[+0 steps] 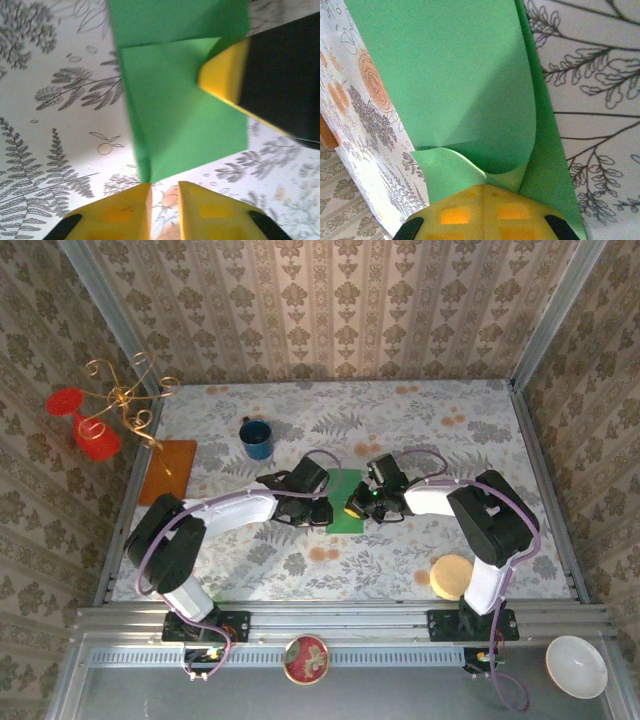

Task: Fold a paper plane with a square sheet of paper (pick it up from the middle)
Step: Fold the triangle a second time at the center of the table.

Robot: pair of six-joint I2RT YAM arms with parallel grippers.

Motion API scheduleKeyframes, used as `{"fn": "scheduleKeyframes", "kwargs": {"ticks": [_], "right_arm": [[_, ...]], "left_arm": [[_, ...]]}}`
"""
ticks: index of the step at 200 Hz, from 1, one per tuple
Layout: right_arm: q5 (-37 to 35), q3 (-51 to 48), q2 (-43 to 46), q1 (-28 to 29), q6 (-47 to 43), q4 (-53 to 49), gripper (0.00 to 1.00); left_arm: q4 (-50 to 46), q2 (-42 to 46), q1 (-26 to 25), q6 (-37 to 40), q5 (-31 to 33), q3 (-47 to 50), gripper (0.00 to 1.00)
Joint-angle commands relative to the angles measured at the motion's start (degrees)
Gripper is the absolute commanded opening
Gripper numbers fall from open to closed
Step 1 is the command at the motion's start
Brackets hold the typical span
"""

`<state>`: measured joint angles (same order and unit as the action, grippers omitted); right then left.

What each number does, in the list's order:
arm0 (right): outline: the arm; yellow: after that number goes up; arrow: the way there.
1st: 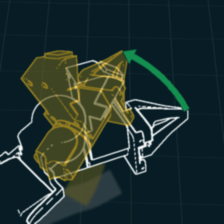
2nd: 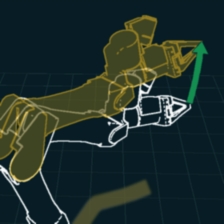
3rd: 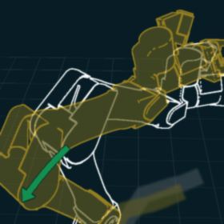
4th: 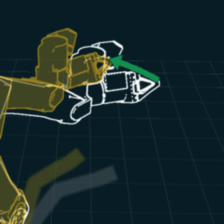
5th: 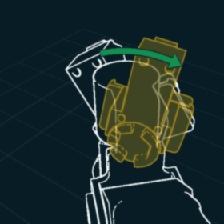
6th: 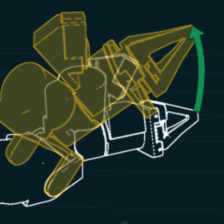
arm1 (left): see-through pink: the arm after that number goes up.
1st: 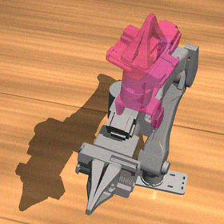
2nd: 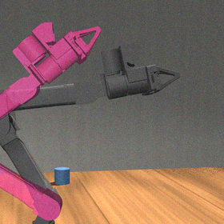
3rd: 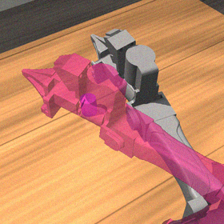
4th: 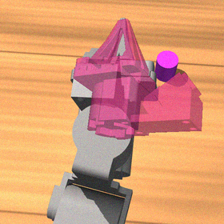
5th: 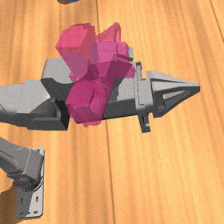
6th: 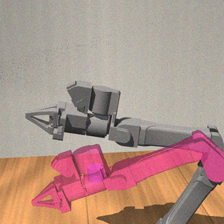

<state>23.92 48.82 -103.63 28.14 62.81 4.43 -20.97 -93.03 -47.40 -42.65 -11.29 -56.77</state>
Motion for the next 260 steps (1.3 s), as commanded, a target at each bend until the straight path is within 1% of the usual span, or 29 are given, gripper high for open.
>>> {"fn": "scheduleKeyframes", "kwargs": {"ticks": [1, 33, 100, 214, 260], "right_arm": [[-4.30, -0.43, -3.04, -0.63, -0.06, -5.33, 0.01], [-4.02, -0.74, -3.28, -0.63, 0.48, -5.13, 0.01], [-4.05, -1.27, -3.35, -0.72, 0.77, -4.65, 0.00], [-4.72, -1.09, -3.32, -0.81, 0.23, -5.73, 0.00], [-4.76, -1.02, -3.24, -0.81, 0.14, -5.88, 0.00]], "left_arm": [[0.89, -0.44, -1.53, -0.88, -0.59, -1.68, 0.18], [0.93, -4.88, -3.29, -0.88, -1.75, -3.75, 0.13], [3.70, -8.89, -1.15, -0.99, -5.48, -3.43, 0.12], [3.83, -9.71, 1.14, -1.05, -4.97, -1.17, 0.10], [2.66, -9.80, 1.62, -1.09, -3.24, -0.63, 0.09]]}}
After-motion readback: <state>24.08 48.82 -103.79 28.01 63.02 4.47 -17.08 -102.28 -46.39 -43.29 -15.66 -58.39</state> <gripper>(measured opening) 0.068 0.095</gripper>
